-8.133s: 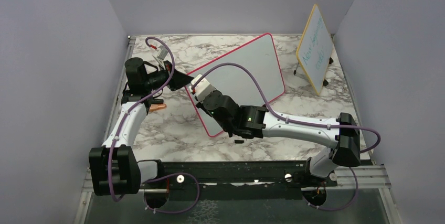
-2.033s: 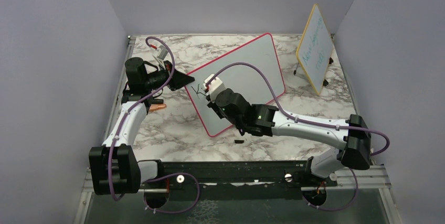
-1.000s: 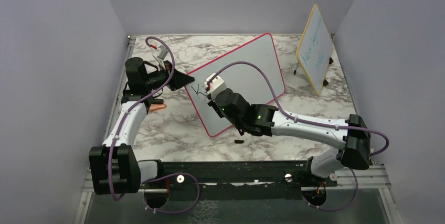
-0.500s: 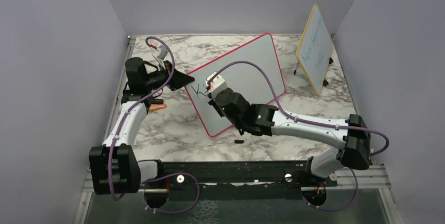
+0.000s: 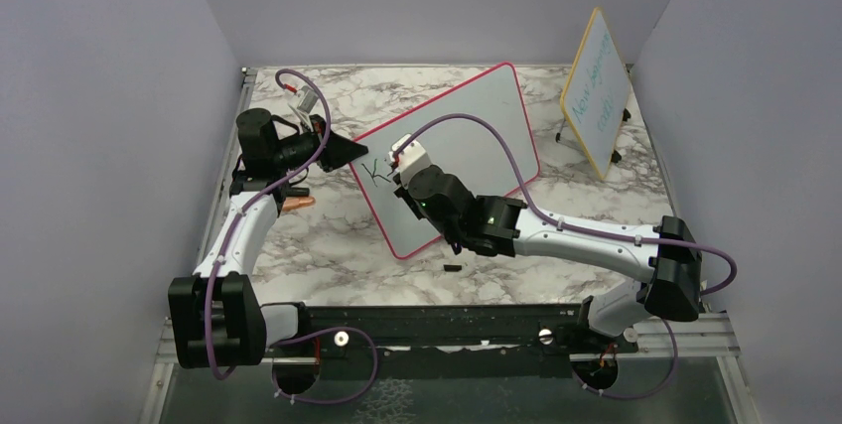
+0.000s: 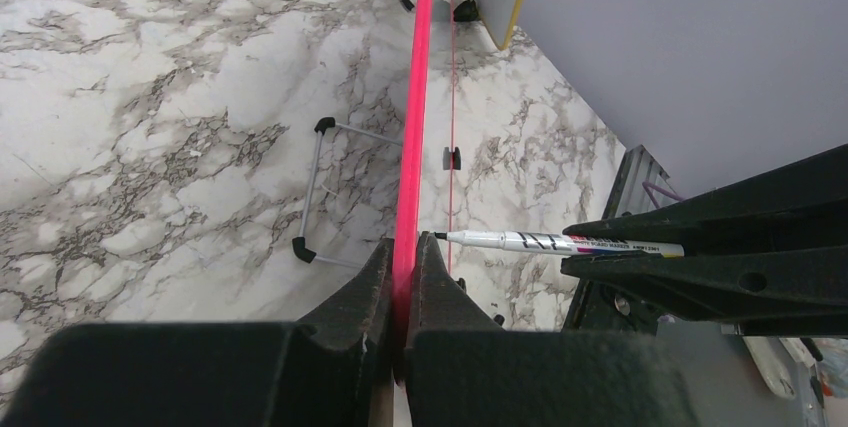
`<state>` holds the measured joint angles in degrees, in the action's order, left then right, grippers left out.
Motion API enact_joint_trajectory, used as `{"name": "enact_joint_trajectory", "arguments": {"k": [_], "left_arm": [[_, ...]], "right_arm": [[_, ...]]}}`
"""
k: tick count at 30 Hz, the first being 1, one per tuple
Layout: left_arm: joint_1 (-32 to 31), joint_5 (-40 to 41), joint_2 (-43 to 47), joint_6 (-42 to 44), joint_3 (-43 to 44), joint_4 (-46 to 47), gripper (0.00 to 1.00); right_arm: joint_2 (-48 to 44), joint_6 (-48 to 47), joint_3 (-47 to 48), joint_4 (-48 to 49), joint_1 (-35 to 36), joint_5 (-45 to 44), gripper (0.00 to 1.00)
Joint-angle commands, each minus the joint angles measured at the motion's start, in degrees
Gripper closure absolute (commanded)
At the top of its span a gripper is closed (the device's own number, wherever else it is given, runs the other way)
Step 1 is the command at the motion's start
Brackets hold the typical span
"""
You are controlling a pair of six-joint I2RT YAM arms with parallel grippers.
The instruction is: Write a sentence on the whiteboard
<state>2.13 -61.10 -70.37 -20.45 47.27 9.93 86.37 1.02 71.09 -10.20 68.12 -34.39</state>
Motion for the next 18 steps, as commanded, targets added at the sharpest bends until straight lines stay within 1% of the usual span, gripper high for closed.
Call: {"name": "enact_joint_trajectory", "arguments": {"k": [1, 3, 9, 18], "left_arm": [[-0.8, 1.3, -1.4, 4.4, -0.1, -2.9, 1.00], [-0.8, 1.3, -1.4, 4.4, -0.1, -2.9, 1.00], [-0.8, 1.3, -1.3, 4.4, -0.1, -2.9, 1.00], [-0.8, 1.4, -1.2, 4.4, 0.0, -2.9, 1.00]], "right_arm": [[-0.2, -0.5, 2.0, 3.3, -0.8, 0.6, 1.00], [-0.4, -2.1, 1.9, 3.8, -0.8, 1.2, 0.99], [-0.3, -2.4, 2.2, 4.1, -0.8, 2.4, 0.99], [0.0, -2.7, 2.6, 1.8, -0.8, 5.8, 1.00]]}}
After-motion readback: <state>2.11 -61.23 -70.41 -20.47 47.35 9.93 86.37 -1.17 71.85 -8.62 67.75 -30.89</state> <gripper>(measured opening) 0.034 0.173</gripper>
